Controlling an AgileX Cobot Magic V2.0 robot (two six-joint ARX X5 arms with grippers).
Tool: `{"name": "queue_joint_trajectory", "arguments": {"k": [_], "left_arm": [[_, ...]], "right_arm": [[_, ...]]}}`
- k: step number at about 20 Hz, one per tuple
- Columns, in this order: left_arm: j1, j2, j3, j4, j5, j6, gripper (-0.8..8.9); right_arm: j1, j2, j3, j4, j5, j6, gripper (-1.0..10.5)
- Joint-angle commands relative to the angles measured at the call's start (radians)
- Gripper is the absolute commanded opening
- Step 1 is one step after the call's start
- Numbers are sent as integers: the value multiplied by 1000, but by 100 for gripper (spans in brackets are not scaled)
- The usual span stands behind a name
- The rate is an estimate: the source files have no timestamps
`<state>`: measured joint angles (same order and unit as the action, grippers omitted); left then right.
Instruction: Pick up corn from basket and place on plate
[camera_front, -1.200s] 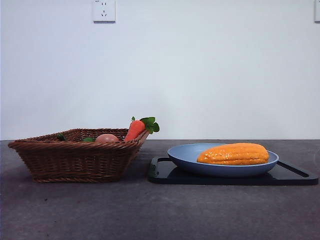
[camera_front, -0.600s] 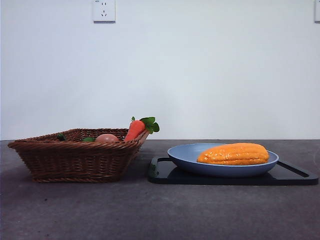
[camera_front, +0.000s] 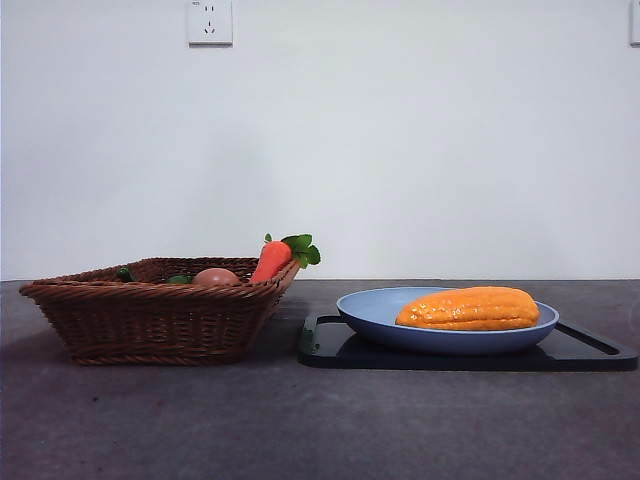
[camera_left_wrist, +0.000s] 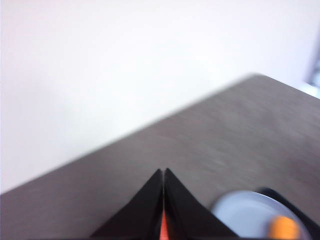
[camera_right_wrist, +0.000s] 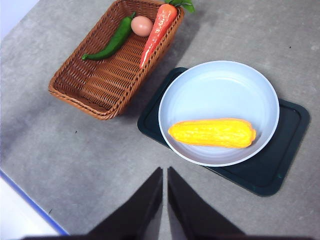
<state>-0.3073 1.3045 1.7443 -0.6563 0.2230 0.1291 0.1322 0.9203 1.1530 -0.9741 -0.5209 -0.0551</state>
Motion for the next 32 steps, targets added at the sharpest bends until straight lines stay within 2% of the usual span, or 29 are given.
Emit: {"name": "queue_joint_trajectory", "arguments": {"k": [1,3,6,10,14,21,24,32], "left_arm": [[110,-71,-61,19,2,8,5],[204,-172,-185,89,2,8,5],[323,-362,-476,278,2,7,5],[410,-589,-868,533,1,-34,5],[447,-790,-1191,684,0,-43,5],[459,-1068,-1539,696,0,-63,5],[459,-1137,-1614,668,-1,-91,5],[459,-1258,-1700,513,-7,-96,5]], "right_arm": [[3,6,19,10,-2,0,2],[3,6,20,10,-2,0,2],[3,6,19,10,-2,0,2],[3,6,19,10,-2,0,2],[3,6,20,10,-2,0,2],[3,6,20,10,-2,0,2],[3,6,20,10,-2,0,2],[3,6,19,10,-2,0,2]]}}
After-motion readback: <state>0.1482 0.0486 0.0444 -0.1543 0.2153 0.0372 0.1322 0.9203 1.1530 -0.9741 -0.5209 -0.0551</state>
